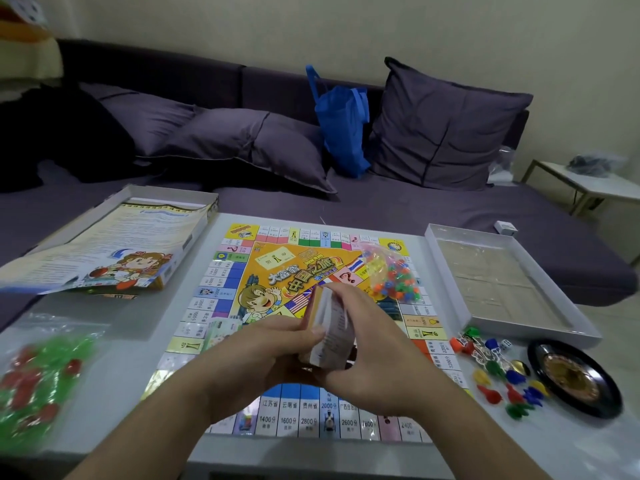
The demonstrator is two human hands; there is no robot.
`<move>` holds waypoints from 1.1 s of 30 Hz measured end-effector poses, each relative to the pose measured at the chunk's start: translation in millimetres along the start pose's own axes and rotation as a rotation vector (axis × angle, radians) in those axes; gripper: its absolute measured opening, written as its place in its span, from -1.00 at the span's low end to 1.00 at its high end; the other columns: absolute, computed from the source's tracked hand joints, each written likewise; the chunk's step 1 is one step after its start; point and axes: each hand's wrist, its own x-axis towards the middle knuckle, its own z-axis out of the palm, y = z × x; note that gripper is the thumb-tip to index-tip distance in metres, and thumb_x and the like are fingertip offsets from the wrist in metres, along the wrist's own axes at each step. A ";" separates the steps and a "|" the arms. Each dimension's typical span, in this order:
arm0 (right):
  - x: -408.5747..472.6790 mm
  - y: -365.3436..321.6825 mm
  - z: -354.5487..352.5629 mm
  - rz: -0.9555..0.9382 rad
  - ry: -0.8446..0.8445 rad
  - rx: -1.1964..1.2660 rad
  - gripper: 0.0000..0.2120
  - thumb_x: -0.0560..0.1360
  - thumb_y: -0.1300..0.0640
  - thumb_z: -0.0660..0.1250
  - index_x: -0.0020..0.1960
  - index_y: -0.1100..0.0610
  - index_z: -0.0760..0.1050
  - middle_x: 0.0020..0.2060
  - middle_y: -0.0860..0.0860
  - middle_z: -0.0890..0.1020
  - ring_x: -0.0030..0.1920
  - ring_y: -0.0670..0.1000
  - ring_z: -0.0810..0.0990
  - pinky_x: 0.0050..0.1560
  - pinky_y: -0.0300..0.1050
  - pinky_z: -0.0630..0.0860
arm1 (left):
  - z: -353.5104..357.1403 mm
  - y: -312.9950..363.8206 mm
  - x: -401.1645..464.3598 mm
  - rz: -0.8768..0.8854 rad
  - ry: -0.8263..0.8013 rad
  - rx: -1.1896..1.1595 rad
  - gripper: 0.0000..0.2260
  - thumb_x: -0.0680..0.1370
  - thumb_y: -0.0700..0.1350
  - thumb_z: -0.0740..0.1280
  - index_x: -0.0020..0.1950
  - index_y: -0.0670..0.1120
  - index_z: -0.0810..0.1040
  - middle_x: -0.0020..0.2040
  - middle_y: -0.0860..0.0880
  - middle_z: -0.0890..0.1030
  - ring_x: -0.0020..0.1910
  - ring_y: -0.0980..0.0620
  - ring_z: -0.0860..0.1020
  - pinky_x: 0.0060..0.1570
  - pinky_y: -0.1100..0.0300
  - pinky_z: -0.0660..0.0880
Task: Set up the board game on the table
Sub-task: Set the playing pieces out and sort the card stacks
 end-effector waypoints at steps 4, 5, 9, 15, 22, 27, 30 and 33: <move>-3.1 -4.0 1.5 -0.047 -0.042 0.047 -0.18 0.41 0.12 0.58 0.51 -0.21 0.22 0.30 -0.24 0.38 0.33 -0.13 0.46 0.11 -0.12 0.66 | -6.7 5.7 -2.5 -0.024 -0.053 0.001 -0.55 0.59 0.08 0.33 0.30 -0.22 0.65 0.25 -0.29 0.66 0.25 -0.25 0.64 0.25 -0.07 0.59; -3.5 -4.8 3.0 -0.053 -0.050 0.067 -0.18 0.42 0.11 0.59 0.52 -0.20 0.22 0.31 -0.25 0.38 0.34 -0.13 0.46 0.13 -0.13 0.66 | -6.4 5.5 -3.0 -0.026 -0.033 -0.009 -0.57 0.61 0.08 0.34 0.30 -0.22 0.65 0.24 -0.29 0.66 0.22 -0.25 0.66 0.21 -0.07 0.61; -1.8 -6.2 7.0 -0.028 -0.071 0.129 -0.04 0.40 0.04 0.65 0.59 -0.23 0.14 0.40 -0.29 0.31 0.40 -0.17 0.41 0.21 -0.12 0.64 | 1.6 2.6 -5.1 -0.013 0.095 -0.061 -0.67 0.64 -0.05 0.29 0.28 -0.21 0.64 0.16 -0.27 0.70 0.16 -0.26 0.69 0.16 -0.18 0.63; -0.7 -7.1 3.9 0.092 -0.039 0.427 -0.03 0.49 -0.02 0.55 0.63 -0.36 -0.03 0.46 -0.39 0.26 0.32 -0.20 0.51 0.08 -0.21 0.65 | 18.3 0.8 -3.1 0.047 0.224 -0.247 -0.74 0.70 -0.16 0.21 0.27 -0.25 0.61 0.11 -0.28 0.72 0.06 -0.27 0.72 -0.02 -0.17 0.69; 9.5 -6.5 17.4 0.326 0.262 0.721 -0.53 0.54 0.14 0.50 0.37 -0.10 0.44 0.05 -0.04 0.74 -0.01 -0.03 0.76 -0.03 -0.10 0.70 | 20.9 -0.1 0.4 0.169 0.342 -0.289 -0.77 0.65 -0.18 0.31 0.24 -0.25 0.62 0.09 -0.24 0.73 0.03 -0.27 0.73 -0.13 -0.07 0.72; 12.3 -3.5 20.9 0.364 0.298 0.759 -0.80 0.57 0.21 0.47 0.18 0.09 0.66 -0.03 0.09 0.77 0.01 0.13 0.76 0.04 0.06 0.70 | 17.8 -0.9 -0.6 0.171 0.385 -0.270 -0.74 0.61 -0.16 0.36 0.26 -0.21 0.62 0.07 -0.25 0.74 0.03 -0.30 0.73 -0.04 -0.16 0.71; 12.4 -3.4 15.2 0.363 0.336 0.809 -0.80 0.55 0.25 0.47 0.16 0.12 0.68 -0.04 0.11 0.77 -0.01 0.17 0.76 -0.03 0.01 0.69 | 17.9 1.8 -2.7 0.177 0.339 -0.341 -0.78 0.69 -0.24 0.24 0.29 -0.25 0.58 0.11 -0.29 0.72 0.06 -0.32 0.72 0.01 -0.19 0.68; 11.5 -3.3 13.4 0.378 0.329 0.818 -0.83 0.55 0.23 0.47 0.14 0.13 0.69 -0.03 0.13 0.77 0.03 0.22 0.75 0.10 0.17 0.68 | 19.6 -0.1 -1.8 0.210 0.359 -0.258 -0.80 0.68 -0.29 0.25 0.24 -0.26 0.60 0.07 -0.26 0.74 0.01 -0.30 0.73 -0.07 -0.12 0.71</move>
